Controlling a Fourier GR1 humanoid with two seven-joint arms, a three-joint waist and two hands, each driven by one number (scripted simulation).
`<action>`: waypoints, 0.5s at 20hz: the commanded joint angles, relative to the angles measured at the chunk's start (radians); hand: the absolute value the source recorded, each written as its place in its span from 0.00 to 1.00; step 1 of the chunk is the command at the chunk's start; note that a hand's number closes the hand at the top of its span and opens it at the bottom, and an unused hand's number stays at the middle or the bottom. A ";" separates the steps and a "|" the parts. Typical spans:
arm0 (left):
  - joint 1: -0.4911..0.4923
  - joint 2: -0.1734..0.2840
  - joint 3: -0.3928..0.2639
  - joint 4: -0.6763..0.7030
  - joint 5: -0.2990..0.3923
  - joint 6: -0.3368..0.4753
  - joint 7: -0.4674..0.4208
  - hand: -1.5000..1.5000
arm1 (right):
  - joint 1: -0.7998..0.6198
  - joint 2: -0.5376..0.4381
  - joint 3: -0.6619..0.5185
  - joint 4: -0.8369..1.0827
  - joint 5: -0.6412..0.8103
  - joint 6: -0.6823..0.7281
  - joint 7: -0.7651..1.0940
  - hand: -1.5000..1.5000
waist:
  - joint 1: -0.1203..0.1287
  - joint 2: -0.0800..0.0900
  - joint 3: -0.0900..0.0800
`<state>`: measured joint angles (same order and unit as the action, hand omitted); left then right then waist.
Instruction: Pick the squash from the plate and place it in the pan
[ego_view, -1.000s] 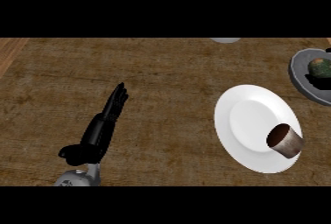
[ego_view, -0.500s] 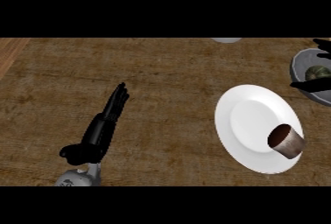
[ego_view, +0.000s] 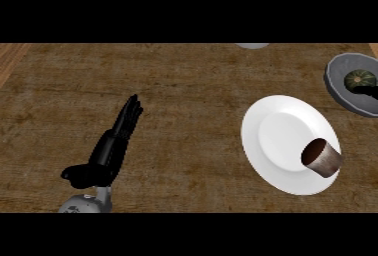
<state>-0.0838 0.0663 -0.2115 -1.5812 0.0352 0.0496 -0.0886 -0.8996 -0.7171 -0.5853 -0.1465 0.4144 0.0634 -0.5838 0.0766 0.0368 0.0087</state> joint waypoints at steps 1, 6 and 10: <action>0.037 0.010 0.013 0.019 -0.002 -0.003 -0.048 0.50 | 0.055 -0.042 -0.059 0.032 -0.065 0.154 -0.057 0.00 | -0.018 -0.005 -0.001; 0.011 0.003 0.015 0.020 -0.009 0.011 -0.009 0.50 | 0.096 -0.124 -0.068 0.048 -0.083 0.412 -0.087 0.00 | -0.028 -0.005 0.001; 0.001 0.019 0.040 -0.006 0.006 0.003 -0.001 0.50 | 0.155 -0.163 -0.057 0.028 -0.077 0.534 -0.157 0.00 | -0.027 -0.008 0.001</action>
<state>-0.0665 0.0754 -0.1923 -1.5826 0.0373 0.0506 -0.0989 -0.7911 -0.8371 -0.6433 -0.1152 0.3411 0.4488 -0.6758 0.0542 0.0297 0.0089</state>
